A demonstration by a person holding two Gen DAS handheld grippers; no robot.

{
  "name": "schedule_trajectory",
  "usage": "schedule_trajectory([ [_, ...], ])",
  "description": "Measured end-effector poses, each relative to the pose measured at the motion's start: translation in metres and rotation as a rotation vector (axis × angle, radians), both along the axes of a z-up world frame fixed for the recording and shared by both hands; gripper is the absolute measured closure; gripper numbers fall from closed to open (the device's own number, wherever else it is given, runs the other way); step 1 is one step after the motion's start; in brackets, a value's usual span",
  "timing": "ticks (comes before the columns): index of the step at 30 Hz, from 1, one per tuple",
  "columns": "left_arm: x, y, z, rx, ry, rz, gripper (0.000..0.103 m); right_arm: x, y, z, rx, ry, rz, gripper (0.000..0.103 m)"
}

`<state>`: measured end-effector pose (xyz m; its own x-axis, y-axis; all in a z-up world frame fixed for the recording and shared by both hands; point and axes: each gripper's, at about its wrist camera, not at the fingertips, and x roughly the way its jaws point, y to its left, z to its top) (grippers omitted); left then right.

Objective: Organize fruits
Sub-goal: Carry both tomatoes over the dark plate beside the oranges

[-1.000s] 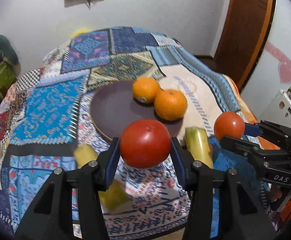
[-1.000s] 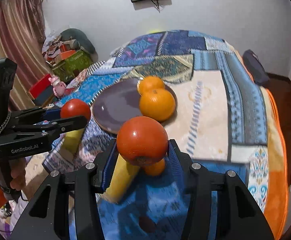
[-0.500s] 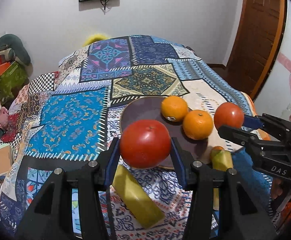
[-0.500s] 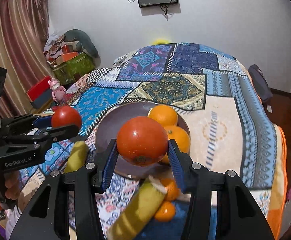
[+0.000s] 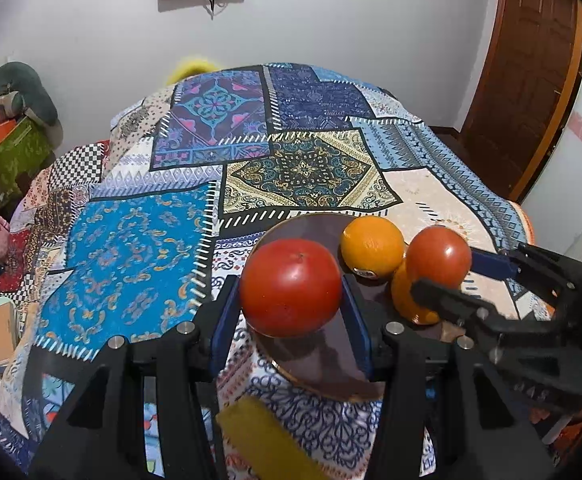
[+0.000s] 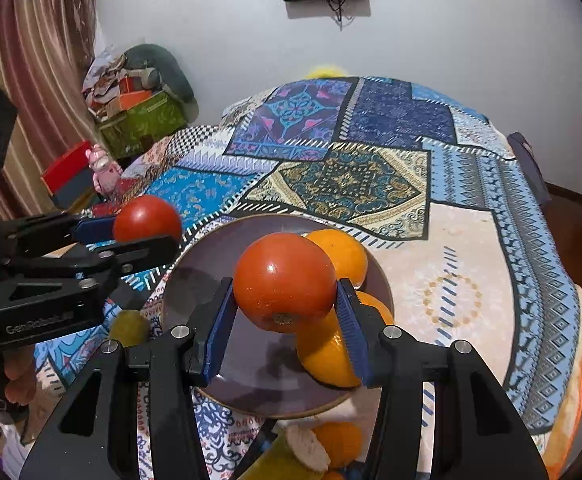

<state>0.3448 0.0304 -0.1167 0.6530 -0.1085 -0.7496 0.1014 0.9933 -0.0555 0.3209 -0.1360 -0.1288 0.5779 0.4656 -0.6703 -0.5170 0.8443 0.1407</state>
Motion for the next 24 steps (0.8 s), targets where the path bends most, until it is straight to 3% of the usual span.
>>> schedule_trajectory([
  [17,0.040,-0.015,-0.036,0.047,0.089,0.000,0.054,0.016,0.019,-0.016,-0.110,0.008,0.073,0.056],
  [24,0.049,-0.005,-0.048,-0.045,0.145,0.022,0.054,0.019,0.024,-0.019,-0.117,0.013,0.084,0.055],
])
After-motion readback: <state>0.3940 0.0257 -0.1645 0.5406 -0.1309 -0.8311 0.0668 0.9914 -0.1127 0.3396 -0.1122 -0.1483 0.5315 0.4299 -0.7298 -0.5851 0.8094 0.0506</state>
